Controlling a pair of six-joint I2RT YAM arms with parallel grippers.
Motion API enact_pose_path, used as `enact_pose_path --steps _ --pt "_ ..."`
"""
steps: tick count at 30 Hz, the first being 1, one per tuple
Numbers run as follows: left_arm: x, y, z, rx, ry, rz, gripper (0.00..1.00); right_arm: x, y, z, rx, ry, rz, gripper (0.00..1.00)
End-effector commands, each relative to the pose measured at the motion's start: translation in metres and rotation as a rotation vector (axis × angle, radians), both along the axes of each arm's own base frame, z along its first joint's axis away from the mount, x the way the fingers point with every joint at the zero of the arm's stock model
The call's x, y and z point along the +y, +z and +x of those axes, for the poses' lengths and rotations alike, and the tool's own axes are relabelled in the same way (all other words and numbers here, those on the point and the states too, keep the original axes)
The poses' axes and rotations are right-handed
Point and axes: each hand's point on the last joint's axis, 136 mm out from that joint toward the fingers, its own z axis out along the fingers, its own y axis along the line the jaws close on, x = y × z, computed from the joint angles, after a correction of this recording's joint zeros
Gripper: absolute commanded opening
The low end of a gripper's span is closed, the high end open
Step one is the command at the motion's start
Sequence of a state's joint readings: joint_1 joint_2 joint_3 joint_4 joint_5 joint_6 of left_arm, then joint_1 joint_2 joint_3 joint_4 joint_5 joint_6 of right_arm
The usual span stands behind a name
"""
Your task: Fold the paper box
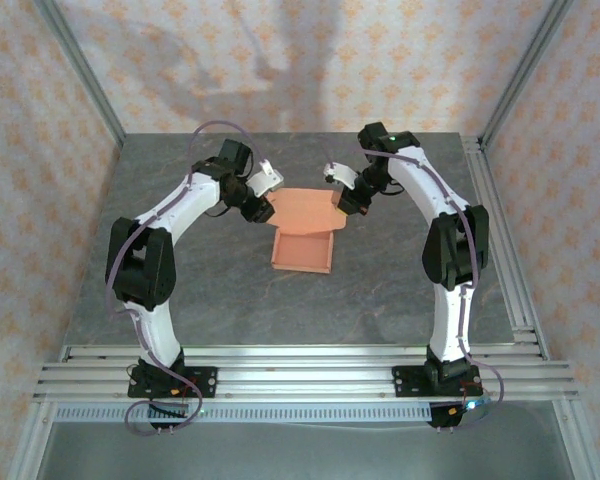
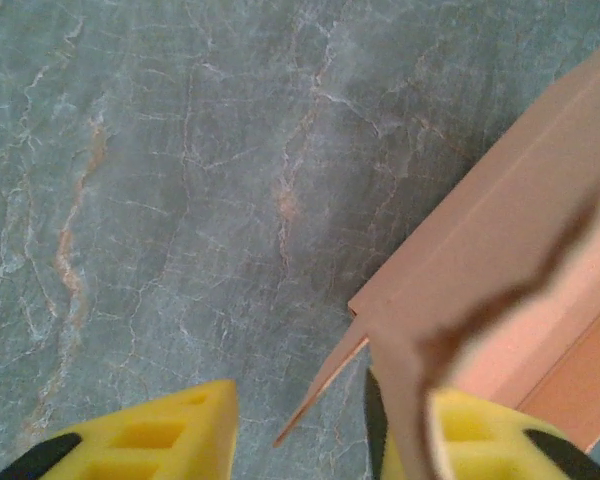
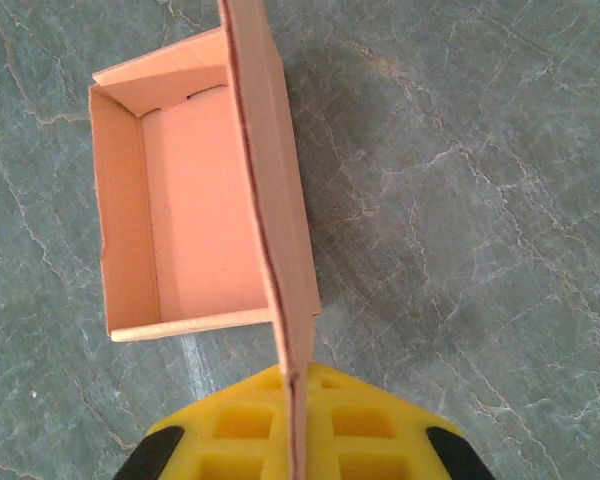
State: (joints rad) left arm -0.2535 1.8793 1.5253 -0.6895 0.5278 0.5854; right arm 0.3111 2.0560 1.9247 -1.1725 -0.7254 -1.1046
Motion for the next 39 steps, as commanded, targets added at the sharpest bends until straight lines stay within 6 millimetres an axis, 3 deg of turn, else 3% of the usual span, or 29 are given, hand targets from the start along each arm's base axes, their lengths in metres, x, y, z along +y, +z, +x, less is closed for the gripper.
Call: enact_pose_path --steps 1,3,9,17,25,34,39 --pt "-0.001 0.010 0.000 0.004 -0.019 -0.021 0.25 -0.002 0.009 -0.002 -0.002 0.015 -0.001 0.00" --pt "-0.002 0.012 0.000 0.006 -0.018 -0.033 0.18 -0.002 0.010 -0.002 0.001 0.012 -0.001 0.00" --pt "-0.008 0.019 -0.005 0.014 -0.018 -0.076 0.17 -0.001 0.009 -0.002 0.006 0.004 -0.009 0.00" --pt "-0.021 0.028 0.002 0.009 0.044 -0.160 0.06 0.004 0.010 0.007 -0.047 -0.056 -0.034 0.00" --pt "-0.022 0.047 0.020 -0.119 0.226 -0.238 0.03 0.014 0.017 0.024 -0.171 -0.223 -0.047 0.00" --pt "-0.026 0.049 0.036 -0.190 0.425 -0.294 0.03 0.028 0.026 0.050 -0.351 -0.538 0.050 0.00" --pt "-0.032 0.040 0.032 -0.170 0.456 -0.310 0.02 0.027 0.031 0.055 -0.403 -0.729 0.101 0.00"
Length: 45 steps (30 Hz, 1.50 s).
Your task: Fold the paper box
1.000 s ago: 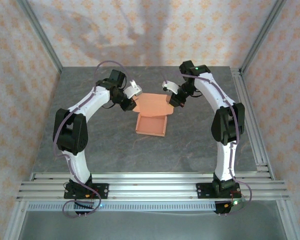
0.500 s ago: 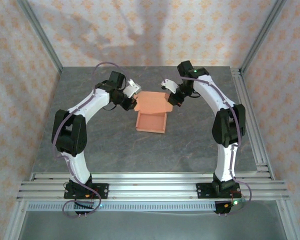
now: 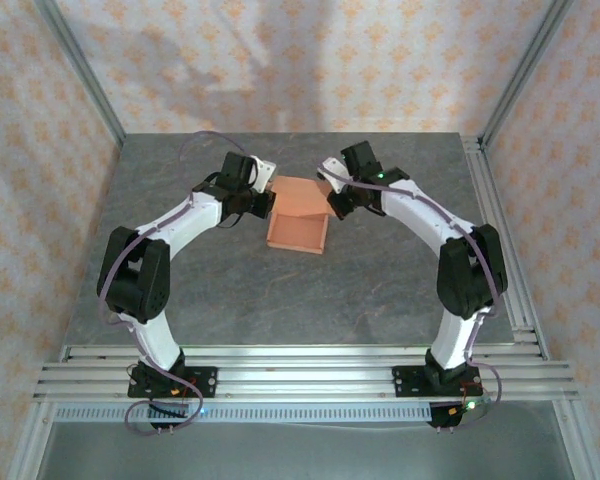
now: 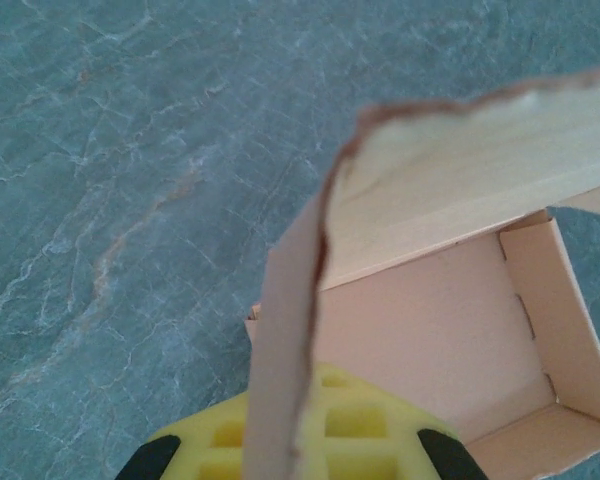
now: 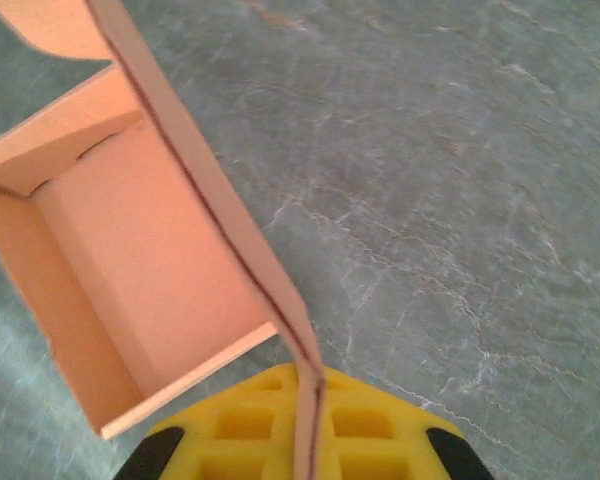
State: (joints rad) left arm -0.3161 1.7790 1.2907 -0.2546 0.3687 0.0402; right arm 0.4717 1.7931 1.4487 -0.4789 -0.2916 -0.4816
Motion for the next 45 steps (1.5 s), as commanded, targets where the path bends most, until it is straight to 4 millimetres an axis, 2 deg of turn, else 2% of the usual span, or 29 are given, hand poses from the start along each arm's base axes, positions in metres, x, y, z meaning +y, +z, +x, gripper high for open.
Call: enact_pose_path --steps 1,5,14,19,26,39,45 --pt "-0.023 0.030 0.004 -0.094 0.007 -0.093 0.02 0.009 0.037 0.021 -0.146 -0.189 0.129 0.00" --pt "-0.026 0.025 0.002 -0.085 0.038 -0.100 0.01 0.004 0.037 0.018 -0.120 -0.328 0.196 0.00" --pt "-0.033 0.021 0.002 -0.094 0.106 -0.140 0.00 -0.007 0.045 0.022 -0.218 -0.562 0.359 0.00" --pt "-0.035 0.012 0.000 -0.106 0.137 -0.109 0.00 -0.014 0.038 0.024 -0.271 -0.655 0.456 0.00" --pt "-0.034 0.004 -0.004 -0.100 0.173 -0.115 0.00 -0.024 0.022 0.022 -0.304 -0.734 0.484 0.00" --pt "-0.033 -0.009 -0.009 -0.061 0.241 -0.137 0.00 -0.015 -0.003 0.001 -0.373 -0.624 0.482 0.00" --pt "-0.036 -0.018 -0.015 -0.062 0.262 -0.121 0.00 -0.007 -0.007 -0.006 -0.395 -0.565 0.489 0.00"
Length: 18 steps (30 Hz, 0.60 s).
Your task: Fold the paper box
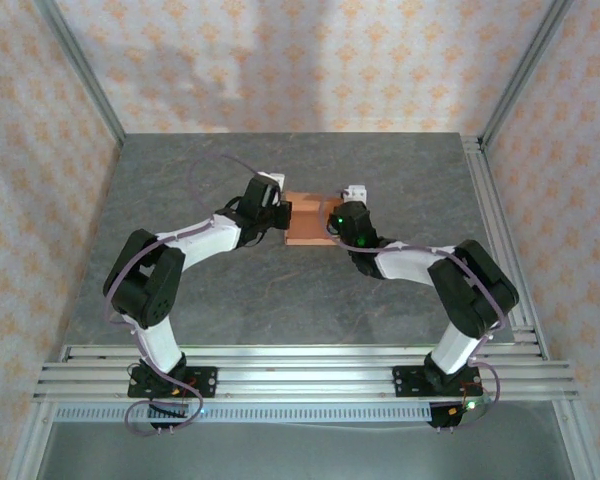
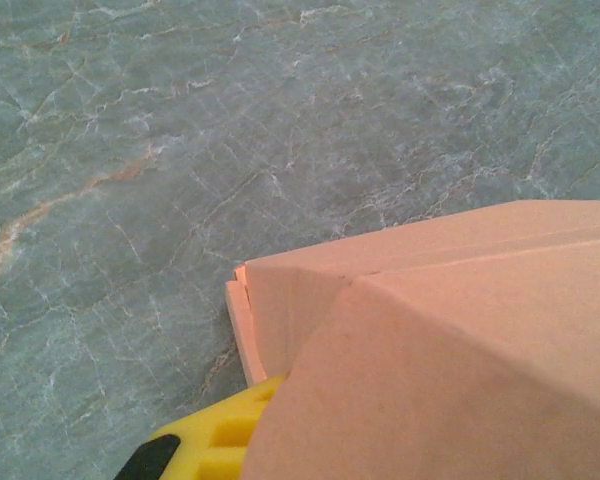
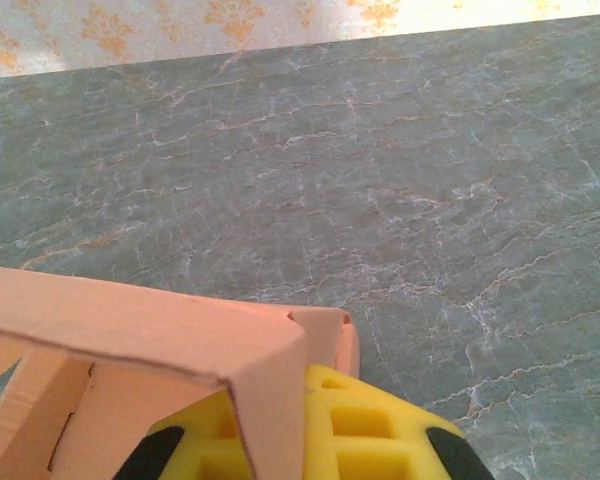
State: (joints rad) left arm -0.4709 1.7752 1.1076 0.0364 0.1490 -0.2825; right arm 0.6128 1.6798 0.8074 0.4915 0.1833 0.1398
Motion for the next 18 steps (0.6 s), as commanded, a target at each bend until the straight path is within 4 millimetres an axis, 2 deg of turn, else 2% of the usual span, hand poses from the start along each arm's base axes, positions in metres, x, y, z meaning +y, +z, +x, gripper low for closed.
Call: enact_pose_path --steps 1,18 --pt "-0.001 0.007 -0.004 -0.016 0.036 -0.018 0.00 0.014 0.022 -0.001 -0.090 0.052 0.031 0.00" --pt "0.000 -0.025 -0.031 -0.029 0.068 0.033 0.00 0.025 -0.001 -0.025 -0.140 0.145 -0.008 0.00"
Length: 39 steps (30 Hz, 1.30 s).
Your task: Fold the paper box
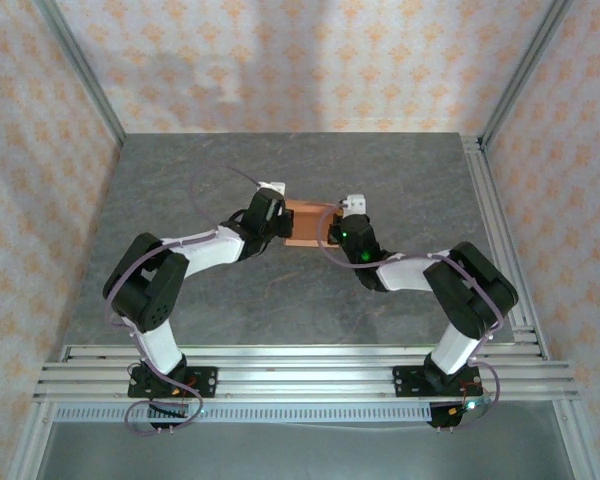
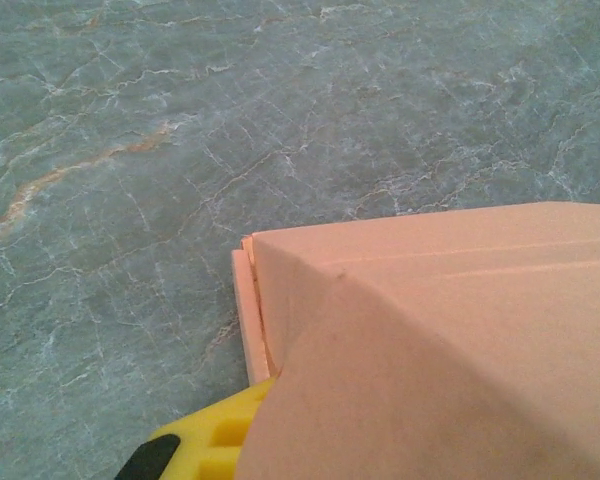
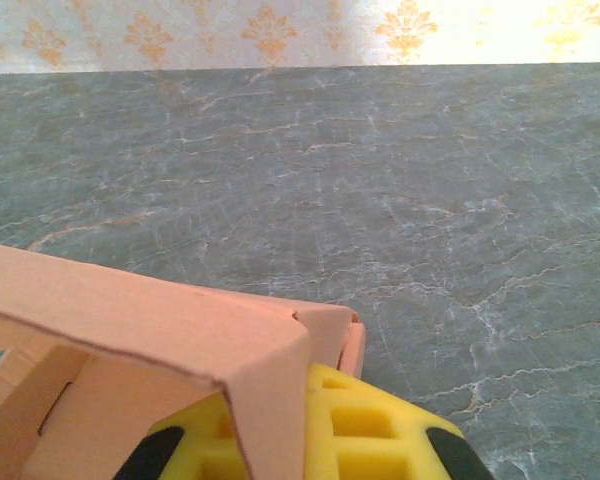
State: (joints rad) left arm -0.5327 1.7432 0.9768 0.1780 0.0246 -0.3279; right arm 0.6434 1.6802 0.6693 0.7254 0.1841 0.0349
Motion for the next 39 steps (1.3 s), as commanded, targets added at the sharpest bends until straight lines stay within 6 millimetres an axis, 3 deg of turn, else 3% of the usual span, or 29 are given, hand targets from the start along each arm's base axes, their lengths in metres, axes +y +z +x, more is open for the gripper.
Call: enact_pose_path --steps 1,10,15,16,20,25,27,30,34,39 --pt "0.001 -0.015 -0.017 0.030 0.006 0.013 0.00 0.021 0.004 -0.010 -0.039 0.079 0.030 0.00" --pt "0.007 -0.041 -0.030 0.045 0.006 0.047 0.00 0.022 -0.019 -0.026 -0.045 0.073 0.013 0.02" --pt "0.013 -0.047 -0.036 0.046 0.023 0.064 0.00 0.028 -0.013 -0.031 -0.064 0.098 0.048 0.11" --pt "0.016 -0.048 -0.037 0.045 0.028 0.073 0.00 0.027 -0.010 -0.032 -0.072 0.096 0.059 0.14" --pt "0.026 -0.048 -0.039 0.035 0.055 0.142 0.00 0.023 0.002 -0.039 -0.106 0.101 0.104 0.53" --pt "0.031 -0.044 -0.037 0.019 0.060 0.197 0.00 0.013 0.010 -0.058 -0.120 0.129 0.146 0.79" --pt "0.031 -0.044 -0.037 0.020 0.057 0.196 0.00 0.008 0.015 -0.069 -0.118 0.148 0.159 0.84" --pt "0.029 -0.043 -0.038 0.019 0.052 0.189 0.00 0.002 0.027 -0.081 -0.104 0.163 0.175 0.90" --pt "0.027 -0.042 -0.039 0.016 0.042 0.188 0.00 -0.007 0.060 -0.088 -0.109 0.151 0.179 0.92" --pt "0.025 -0.039 -0.040 0.010 0.029 0.184 0.04 -0.028 0.109 -0.072 -0.074 -0.027 0.199 0.90"
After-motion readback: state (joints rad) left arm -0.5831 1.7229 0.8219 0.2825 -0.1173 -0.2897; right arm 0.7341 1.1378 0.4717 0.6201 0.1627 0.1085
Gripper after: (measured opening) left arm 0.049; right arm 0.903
